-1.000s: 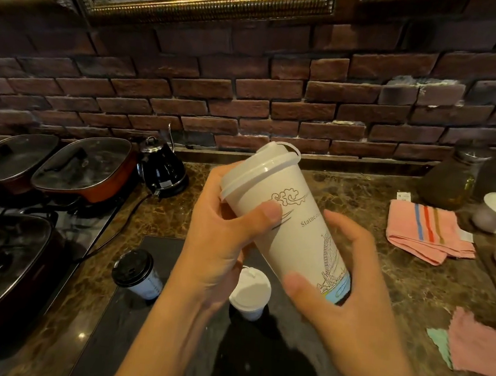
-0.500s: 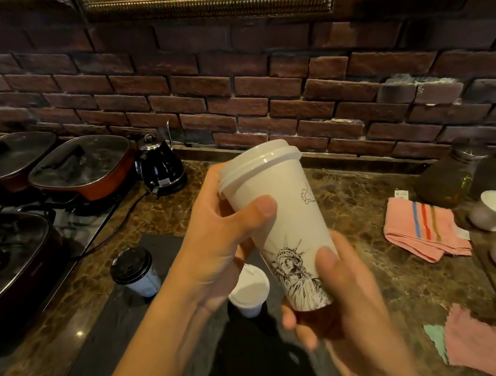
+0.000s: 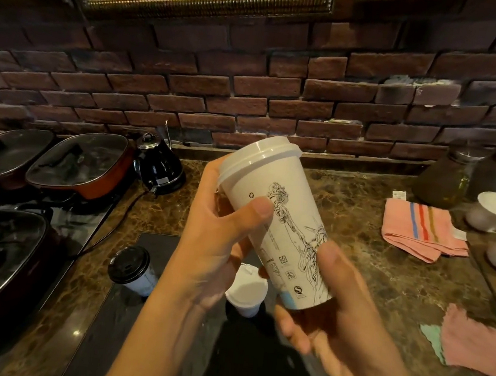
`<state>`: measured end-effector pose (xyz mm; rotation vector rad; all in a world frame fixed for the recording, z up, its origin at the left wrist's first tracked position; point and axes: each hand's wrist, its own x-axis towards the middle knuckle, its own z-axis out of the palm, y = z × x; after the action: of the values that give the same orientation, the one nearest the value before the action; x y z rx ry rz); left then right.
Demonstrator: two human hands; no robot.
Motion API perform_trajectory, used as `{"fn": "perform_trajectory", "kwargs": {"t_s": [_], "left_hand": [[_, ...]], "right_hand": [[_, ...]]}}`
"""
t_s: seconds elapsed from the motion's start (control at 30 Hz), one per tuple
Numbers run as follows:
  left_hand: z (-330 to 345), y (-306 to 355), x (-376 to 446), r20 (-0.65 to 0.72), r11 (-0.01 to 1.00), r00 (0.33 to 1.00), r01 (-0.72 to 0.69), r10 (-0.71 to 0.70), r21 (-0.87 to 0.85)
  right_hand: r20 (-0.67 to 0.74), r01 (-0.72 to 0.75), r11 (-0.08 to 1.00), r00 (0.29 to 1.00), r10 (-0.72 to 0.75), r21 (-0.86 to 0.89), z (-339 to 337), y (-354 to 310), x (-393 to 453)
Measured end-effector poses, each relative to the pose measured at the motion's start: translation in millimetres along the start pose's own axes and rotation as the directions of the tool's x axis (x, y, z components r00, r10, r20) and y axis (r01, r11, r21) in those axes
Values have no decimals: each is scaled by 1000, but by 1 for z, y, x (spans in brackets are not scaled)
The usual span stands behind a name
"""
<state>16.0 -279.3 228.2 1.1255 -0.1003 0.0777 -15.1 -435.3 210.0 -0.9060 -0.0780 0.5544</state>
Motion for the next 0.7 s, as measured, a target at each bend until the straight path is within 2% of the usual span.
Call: {"fn": "perform_trajectory", "kwargs": {"t_s": [0.03,0.07,0.1,0.17,0.23,0.27,0.33,0.47,0.53,0.57,0.63,0.7], "left_hand": [[0,0,1,-19,1000,1000,1,-1,12],[0,-1,1,-28,1000,1000,1,0,30],[0,-2,1,-30,999,1000,0,1,46],[1,-3,0,-27,999,1000,-1,2,55],[1,-2,0,-9,1000,1000,1,-1,23],[0,-1,-1,1,1000,1000,1,-1,12],[-2,0,-1,15,1000,1000,-4,3,25],[-6,-1,0,38,997,999,-15,12,76],[-7,-2,1,24,997,1000,-13,11,77],[-7,-2,2,13,997,1000,-15,14,81],[-8,-2,2,0,995,1000,-23,23,99],[-7,-2,1,-2,991,1000,-27,28,132]], "right_hand": [[-91,53,976,993,-74,-214,0,-2,0],[-161,84,902,973,-167,-423,0,-2,0],[-180,103,822,953,-242,-561,-1,-3,0],[-163,121,775,947,-278,-620,-2,-4,-2],[-132,136,868,966,-224,-477,-1,-4,-3],[-104,129,931,979,-173,-340,-1,-5,-4],[-46,75,992,996,-81,-103,-3,-7,-5],[73,-121,972,991,108,203,-12,-2,-4],[94,-148,964,987,130,221,-12,0,-3],[67,-114,980,992,105,162,-11,-1,-2],[-54,3,988,999,-11,-156,-6,-3,-1],[-178,74,848,965,-194,-524,-4,-5,-1]]}}
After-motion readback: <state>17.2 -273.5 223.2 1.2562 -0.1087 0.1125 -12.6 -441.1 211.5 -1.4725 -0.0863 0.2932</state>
